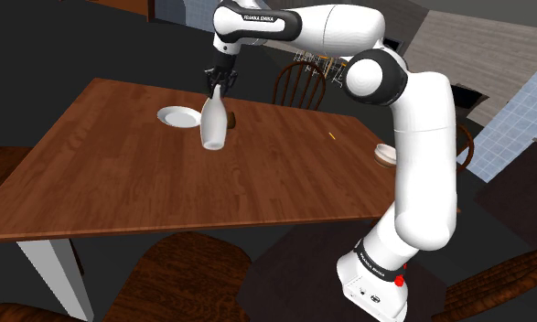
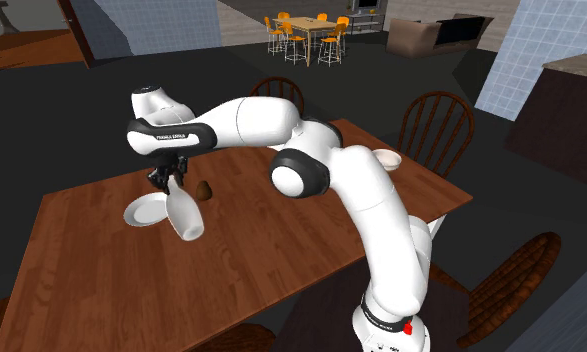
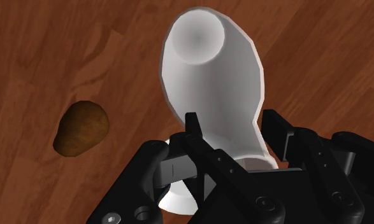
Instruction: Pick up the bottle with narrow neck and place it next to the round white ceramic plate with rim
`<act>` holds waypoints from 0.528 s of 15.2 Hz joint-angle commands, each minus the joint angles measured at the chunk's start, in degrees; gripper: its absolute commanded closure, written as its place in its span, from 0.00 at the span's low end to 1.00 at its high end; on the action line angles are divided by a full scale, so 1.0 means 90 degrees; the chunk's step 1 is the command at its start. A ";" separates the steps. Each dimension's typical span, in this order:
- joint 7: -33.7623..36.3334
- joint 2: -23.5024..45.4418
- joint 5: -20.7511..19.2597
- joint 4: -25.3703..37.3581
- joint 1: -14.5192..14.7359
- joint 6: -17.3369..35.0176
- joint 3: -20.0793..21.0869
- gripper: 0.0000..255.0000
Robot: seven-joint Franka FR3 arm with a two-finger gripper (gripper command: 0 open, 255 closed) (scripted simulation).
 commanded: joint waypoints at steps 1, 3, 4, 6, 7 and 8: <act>0.0000 -0.0001 0.0000 0.0003 0.0000 0.0000 0.0000 1.00; 0.0000 -0.0002 0.0000 0.0001 0.0000 0.0002 0.0000 0.00; 0.0000 -0.0002 0.0000 0.0001 0.0000 0.0001 0.0000 0.00; 0.0000 -0.0002 0.0000 0.0001 0.0000 0.0001 0.0000 0.00; 0.0000 -0.0002 0.0000 0.0001 0.0000 0.0001 0.0000 0.00; 0.0000 -0.0029 0.0000 0.0172 -0.0002 -0.0196 0.0000 0.00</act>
